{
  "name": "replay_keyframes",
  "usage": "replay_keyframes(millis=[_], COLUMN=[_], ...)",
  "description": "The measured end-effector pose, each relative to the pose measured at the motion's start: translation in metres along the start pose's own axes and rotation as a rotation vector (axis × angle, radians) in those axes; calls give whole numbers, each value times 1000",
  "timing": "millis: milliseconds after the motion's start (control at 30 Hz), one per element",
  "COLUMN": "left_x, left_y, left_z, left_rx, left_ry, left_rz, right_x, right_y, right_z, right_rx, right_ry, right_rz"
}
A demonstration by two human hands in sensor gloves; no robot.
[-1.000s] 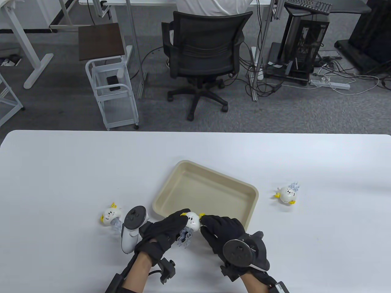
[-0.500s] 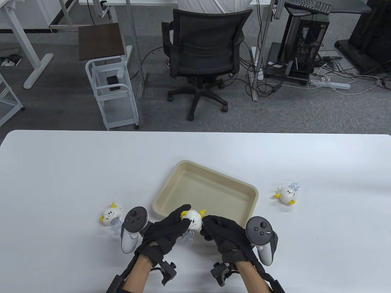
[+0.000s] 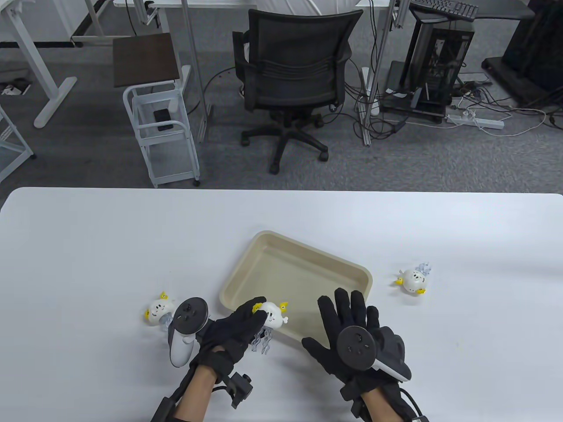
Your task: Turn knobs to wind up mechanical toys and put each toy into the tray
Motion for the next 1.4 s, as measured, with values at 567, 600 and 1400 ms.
replay_keyframes(millis=[567, 600, 1400], left_x=[8, 6, 5], left_y=[-86, -81, -2], left_z=[-140, -150, -183], left_rx=[233, 256, 491], left_ry=[-161, -155, -137], left_rz=[-700, -727, -790], right_x=[12, 12, 10], right_y=[9, 10, 5], right_z=[-2, -2, -3], right_rx=[-10, -10, -23], right_ry=[-12, -12, 40], right_rz=[-85, -85, -106])
Point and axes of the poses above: the tracker on the back of each hand, its own y axis roughly to the little-finger side, its own z axis roughly from the fingertips to the wrist, x = y × z, the point moved 4 cm from there along -z, roughly from the wrist to the fingertips, and after that the axes turned 7 degrees about z, right-handed, at the moved point
